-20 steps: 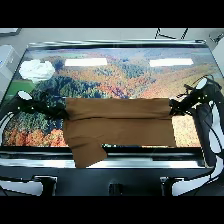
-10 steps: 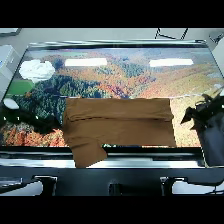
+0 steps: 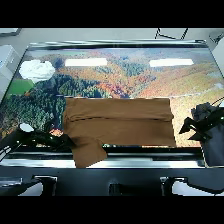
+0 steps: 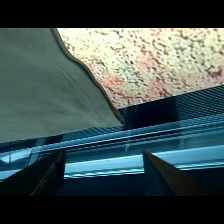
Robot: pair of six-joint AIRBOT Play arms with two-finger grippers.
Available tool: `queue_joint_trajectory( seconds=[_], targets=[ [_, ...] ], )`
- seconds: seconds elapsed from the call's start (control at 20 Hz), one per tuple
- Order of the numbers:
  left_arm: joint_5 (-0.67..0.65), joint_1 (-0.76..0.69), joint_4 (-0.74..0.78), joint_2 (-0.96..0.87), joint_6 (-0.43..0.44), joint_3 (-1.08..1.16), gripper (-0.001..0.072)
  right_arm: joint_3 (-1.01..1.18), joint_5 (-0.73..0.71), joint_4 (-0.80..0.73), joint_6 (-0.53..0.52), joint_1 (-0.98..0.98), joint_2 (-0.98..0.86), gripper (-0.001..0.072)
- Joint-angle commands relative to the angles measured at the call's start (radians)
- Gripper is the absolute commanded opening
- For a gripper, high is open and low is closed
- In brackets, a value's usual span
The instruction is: Fold the clothes and pants, and hang the long-sleeved shirts on hangers.
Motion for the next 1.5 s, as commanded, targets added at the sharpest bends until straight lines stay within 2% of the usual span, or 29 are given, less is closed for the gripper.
queue_joint_trajectory(
  seconds=[0.0,0.05,0.1,0.25,0.45,0.75,0.85,0.95,1.0,1.2,1.3,1.45],
  targets=[
    [0.058,-0.039,-0.005,0.002,0.009,-0.025,0.0241,-0.031,-0.033,-0.010,-0.002,-0.001,0.005,0.0550],
    [0.057,-0.039,-0.004,0.003,0.010,-0.025,0.0166,-0.059,-0.052,-0.024,-0.001,-0.001,0.005,0.0551],
    [0.051,-0.039,-0.004,0.003,0.010,-0.025,0.0030,-0.097,-0.068,-0.026,0.000,-0.001,0.005,0.0559],
    [0.021,-0.039,-0.004,0.005,0.013,-0.025,0.0024,-0.220,-0.119,0.027,-0.053,0.000,0.005,0.0568],
    [0.014,-0.038,-0.004,0.006,0.012,-0.024,0.0024,-0.281,-0.191,0.078,-0.071,0.000,0.004,0.0566],
    [-0.010,-0.038,-0.004,0.006,0.013,-0.024,0.0024,-0.282,-0.299,0.148,-0.074,0.000,0.004,0.0408],
    [-0.009,-0.038,-0.004,0.006,0.013,-0.024,0.0024,-0.282,-0.297,0.148,-0.074,0.000,0.004,0.0295],
    [-0.010,-0.038,-0.004,0.006,0.013,-0.024,0.0024,-0.282,-0.295,0.152,-0.074,0.000,0.004,0.0098],
    [-0.010,-0.038,-0.004,0.006,0.013,-0.024,0.0024,-0.282,-0.288,0.158,-0.076,0.000,0.004,0.0035],
    [-0.042,-0.030,-0.004,0.006,0.011,0.098,0.0023,-0.196,-0.220,0.185,-0.110,0.000,0.005,0.0032],
    [-0.052,-0.024,-0.003,0.000,-0.032,0.235,0.0022,-0.076,-0.211,0.227,-0.068,0.009,0.004,0.0031],
    [-0.034,-0.026,0.003,-0.100,-0.071,0.475,0.0022,0.122,-0.295,0.229,-0.005,0.092,-0.048,0.0032]
  ],
)
